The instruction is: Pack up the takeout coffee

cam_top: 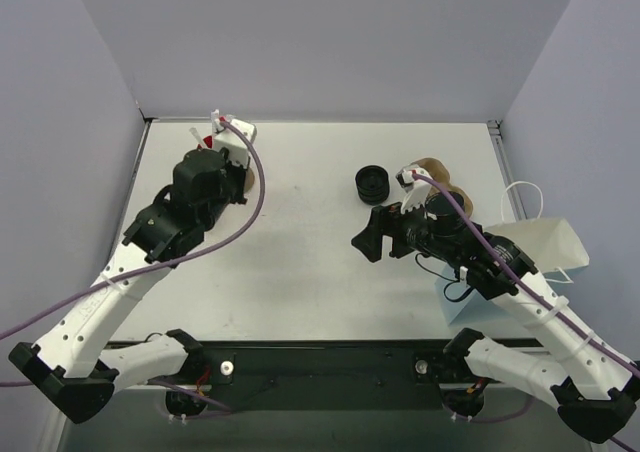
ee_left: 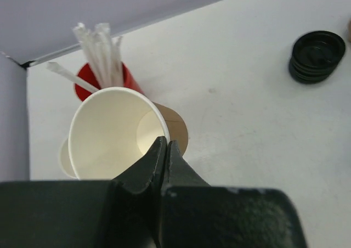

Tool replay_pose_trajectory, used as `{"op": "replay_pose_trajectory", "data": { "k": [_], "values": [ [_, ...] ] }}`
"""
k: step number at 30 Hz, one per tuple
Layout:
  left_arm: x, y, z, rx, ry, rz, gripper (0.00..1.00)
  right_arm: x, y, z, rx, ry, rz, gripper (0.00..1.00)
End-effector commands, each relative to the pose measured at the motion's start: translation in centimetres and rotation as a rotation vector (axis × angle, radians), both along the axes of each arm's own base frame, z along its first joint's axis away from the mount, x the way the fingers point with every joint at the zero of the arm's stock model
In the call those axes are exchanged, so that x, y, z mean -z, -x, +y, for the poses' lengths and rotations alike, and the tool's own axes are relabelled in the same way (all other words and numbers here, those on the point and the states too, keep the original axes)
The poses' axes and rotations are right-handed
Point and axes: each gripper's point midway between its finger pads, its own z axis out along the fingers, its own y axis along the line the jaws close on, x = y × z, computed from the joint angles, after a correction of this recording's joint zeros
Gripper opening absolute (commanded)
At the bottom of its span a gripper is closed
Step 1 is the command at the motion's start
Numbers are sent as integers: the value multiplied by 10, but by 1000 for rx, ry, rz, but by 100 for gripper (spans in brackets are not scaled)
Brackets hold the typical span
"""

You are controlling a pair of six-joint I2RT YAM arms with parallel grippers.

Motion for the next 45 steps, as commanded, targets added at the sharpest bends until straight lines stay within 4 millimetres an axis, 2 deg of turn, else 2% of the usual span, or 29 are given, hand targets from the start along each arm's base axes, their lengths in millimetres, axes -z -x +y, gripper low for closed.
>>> {"op": "replay_pose_trajectory", "data": {
  "k": [1, 3, 4, 5, 8, 10, 15, 16, 22, 26, 27, 29, 30, 32, 33, 34, 36, 37, 38, 39, 40, 41, 42, 44, 45],
  "values": [
    [27, 15, -63, 160, 104, 47, 0, -7, -1, -8, 52, -8, -15, 80],
    [51, 18, -75, 158, 90, 97, 0, -7, -1, -12, 71, -11, -16, 80],
    [65, 23, -91, 185, 73, 126, 0, -5, -2, -14, 88, -10, -11, 80],
    [82, 25, -94, 158, 66, 149, 0, -4, -2, -15, 97, -11, -10, 80],
    [110, 34, -127, 213, 66, 170, 0, -3, -1, -20, 125, -18, -8, 80],
    [134, 34, -143, 220, 47, 198, 0, -5, 0, -25, 138, -19, -15, 81],
    [166, 39, -170, 232, -18, 218, 0, -12, 1, -39, 202, -28, -47, 81],
    [177, 38, -174, 230, -38, 231, 0, -13, 0, -41, 213, -32, -52, 81],
    [209, 34, -182, 203, -134, 258, 0, -17, 1, -50, 246, -36, -73, 81],
    [225, 33, -182, 192, -175, 283, 0, -17, 0, -53, 259, -29, -78, 81],
    [227, 34, -183, 196, -182, 285, 3, -16, -1, -53, 263, -28, -77, 81],
    [224, 36, -185, 205, -187, 279, 15, -16, -2, -54, 274, -25, -76, 81],
    [220, 36, -186, 207, -181, 273, 25, -16, -3, -54, 279, -24, -74, 81],
    [203, 38, -188, 223, -145, 252, 35, -18, -6, -54, 286, -21, -76, 81],
    [194, 38, -189, 232, -126, 240, 47, -16, -9, -52, 292, -11, -69, 81],
    [177, 40, -188, 247, -104, 218, 52, -18, -10, -52, 295, -14, -70, 81],
    [153, 37, -182, 240, -67, 183, 57, -21, -16, -47, 292, 3, -73, 81],
    [132, 38, -175, 246, -38, 152, 62, -21, -20, -45, 289, 15, -75, 81],
    [123, 40, -175, 273, -12, 148, 65, -21, -24, -43, 288, 28, -77, 81],
    [112, 34, -165, 261, 17, 135, 68, -24, -32, -40, 285, 61, -88, 81],
    [94, 36, -156, 272, 61, 114, 79, -23, -38, -38, 288, 83, -87, 81],
    [89, 39, -155, 315, 95, 125, 82, -24, -45, -36, 293, 102, -90, 80],
    [84, 30, -140, 296, 119, 121, 83, -23, -57, -32, 307, 136, -87, 80],
    [76, 33, -124, 324, 145, 88, 84, -21, -71, -29, 312, 176, -83, 78],
    [78, 33, -117, 317, 132, 69, 84, -8, -85, -27, 322, 214, -51, 76]
  ]
}}
